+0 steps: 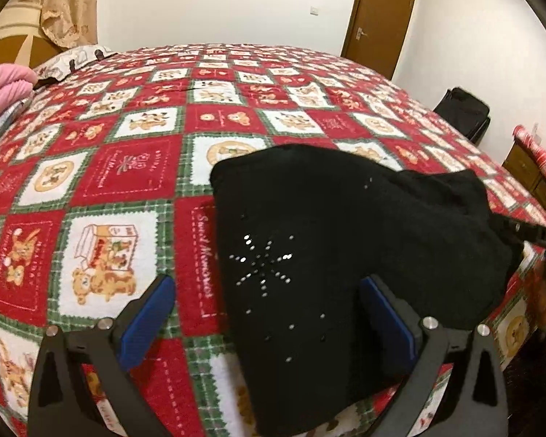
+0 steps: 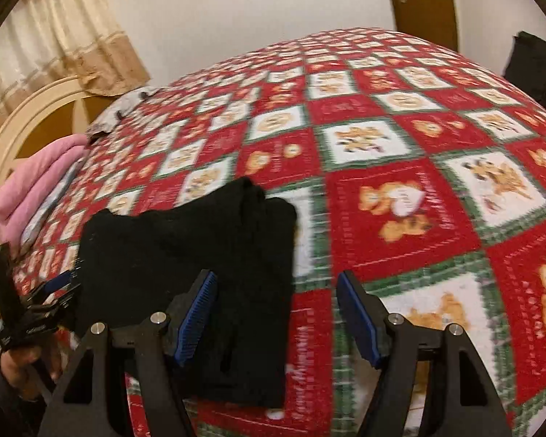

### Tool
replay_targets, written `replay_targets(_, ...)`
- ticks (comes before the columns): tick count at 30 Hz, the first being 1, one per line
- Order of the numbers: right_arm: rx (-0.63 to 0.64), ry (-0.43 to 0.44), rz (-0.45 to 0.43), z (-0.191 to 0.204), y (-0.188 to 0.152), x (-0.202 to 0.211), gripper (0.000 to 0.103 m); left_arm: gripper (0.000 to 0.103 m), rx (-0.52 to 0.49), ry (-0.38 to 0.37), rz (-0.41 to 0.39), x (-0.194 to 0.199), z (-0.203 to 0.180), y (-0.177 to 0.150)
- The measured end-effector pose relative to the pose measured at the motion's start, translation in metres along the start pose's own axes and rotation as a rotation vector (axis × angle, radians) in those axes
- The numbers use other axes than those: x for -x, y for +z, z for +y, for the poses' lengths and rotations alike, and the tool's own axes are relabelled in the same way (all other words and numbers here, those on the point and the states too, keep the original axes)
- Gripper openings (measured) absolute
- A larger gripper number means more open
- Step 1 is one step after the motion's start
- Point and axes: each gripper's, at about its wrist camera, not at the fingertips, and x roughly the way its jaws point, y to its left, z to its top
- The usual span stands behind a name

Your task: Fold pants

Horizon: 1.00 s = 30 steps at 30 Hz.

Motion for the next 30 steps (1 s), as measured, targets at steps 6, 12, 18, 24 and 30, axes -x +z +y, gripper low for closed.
replay_targets(6, 0.027, 0.042, 0.016, 0.004, -0.007, -0.009, 0.070, 0.103, 0.004, -0.035, -0.004, -0.004, 0.004, 0.003)
replay_targets(12, -0.032, 0.086, 0.013, 0.000, -0.007, -0.011, 0.069, 0.103, -0.016, -0.077, -0.009, -0.004, 0.004, 0.004)
replay_targets(18, -0.020, 0.107, 0.035, 0.004, -0.011, -0.017, 0.058, 0.096, -0.003, -0.186, -0.012, -0.007, 0.007, 0.007)
replay_targets(24, -0.117, 0.204, 0.029, -0.012, -0.010, -0.016, 0.037, 0.052, 0.041, -0.202, -0.017, -0.005, 0.020, 0.009)
replay_targets(30, -0.059, 0.238, -0.002, 0.005, -0.010, -0.004, 0.028, 0.015, 0.127, -0.235, -0.002, -0.005, 0.036, 0.011)
